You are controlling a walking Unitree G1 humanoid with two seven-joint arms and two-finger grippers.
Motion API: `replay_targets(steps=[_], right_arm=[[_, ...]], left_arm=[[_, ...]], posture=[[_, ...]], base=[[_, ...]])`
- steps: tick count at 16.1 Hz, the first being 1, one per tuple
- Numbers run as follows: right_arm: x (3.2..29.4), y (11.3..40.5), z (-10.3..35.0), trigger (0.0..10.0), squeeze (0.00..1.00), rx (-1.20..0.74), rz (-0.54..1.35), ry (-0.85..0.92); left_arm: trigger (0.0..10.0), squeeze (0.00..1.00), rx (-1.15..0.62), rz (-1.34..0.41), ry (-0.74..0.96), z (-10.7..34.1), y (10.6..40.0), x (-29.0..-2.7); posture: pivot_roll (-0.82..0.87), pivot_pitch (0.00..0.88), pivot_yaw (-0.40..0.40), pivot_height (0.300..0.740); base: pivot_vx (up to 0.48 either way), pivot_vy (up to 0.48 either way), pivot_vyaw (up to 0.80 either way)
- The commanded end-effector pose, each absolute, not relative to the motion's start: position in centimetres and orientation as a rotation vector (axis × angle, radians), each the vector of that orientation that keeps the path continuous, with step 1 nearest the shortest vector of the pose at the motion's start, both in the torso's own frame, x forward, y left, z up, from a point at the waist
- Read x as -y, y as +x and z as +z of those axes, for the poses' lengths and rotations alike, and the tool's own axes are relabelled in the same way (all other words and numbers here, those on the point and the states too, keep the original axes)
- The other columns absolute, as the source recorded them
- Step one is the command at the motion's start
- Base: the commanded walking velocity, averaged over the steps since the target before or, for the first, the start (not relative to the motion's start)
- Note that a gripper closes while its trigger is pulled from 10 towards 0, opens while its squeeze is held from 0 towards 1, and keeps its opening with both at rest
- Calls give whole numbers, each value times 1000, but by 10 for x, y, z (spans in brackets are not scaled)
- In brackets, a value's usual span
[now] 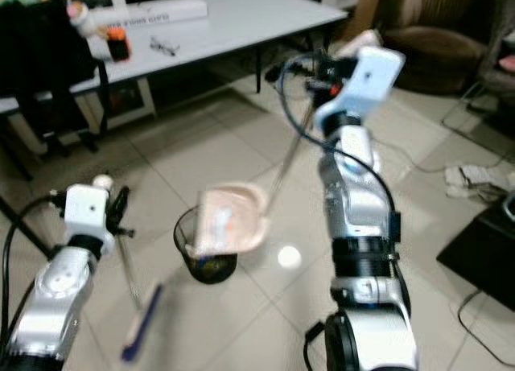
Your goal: Sweep floor
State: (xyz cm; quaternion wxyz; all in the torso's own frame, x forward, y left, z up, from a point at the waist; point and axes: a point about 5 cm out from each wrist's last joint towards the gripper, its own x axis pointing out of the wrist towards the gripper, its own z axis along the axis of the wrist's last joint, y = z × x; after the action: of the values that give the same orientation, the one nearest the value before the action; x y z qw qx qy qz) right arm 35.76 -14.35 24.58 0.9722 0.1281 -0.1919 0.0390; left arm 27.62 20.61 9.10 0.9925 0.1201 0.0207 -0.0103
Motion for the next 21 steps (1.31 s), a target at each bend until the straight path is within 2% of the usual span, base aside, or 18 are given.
replay_targets(steps=[1,11,21], right_arm=[[154,357,258,10000,0,450,45,255],[158,357,255,10000,0,455,18,253],[146,358,248,10000,0,471,46,228]], left_arm=[[10000,0,-1,-31,246,100,280,-202],[10000,0,3,-36,246,100,281,-201],[10000,0,6,-35,246,100,283,-199]], posture=[[-39,0,43,740],[-39,0,45,740],[-41,0,38,740]], base=[[349,0,0],[349,0,0],[302,0,0]])
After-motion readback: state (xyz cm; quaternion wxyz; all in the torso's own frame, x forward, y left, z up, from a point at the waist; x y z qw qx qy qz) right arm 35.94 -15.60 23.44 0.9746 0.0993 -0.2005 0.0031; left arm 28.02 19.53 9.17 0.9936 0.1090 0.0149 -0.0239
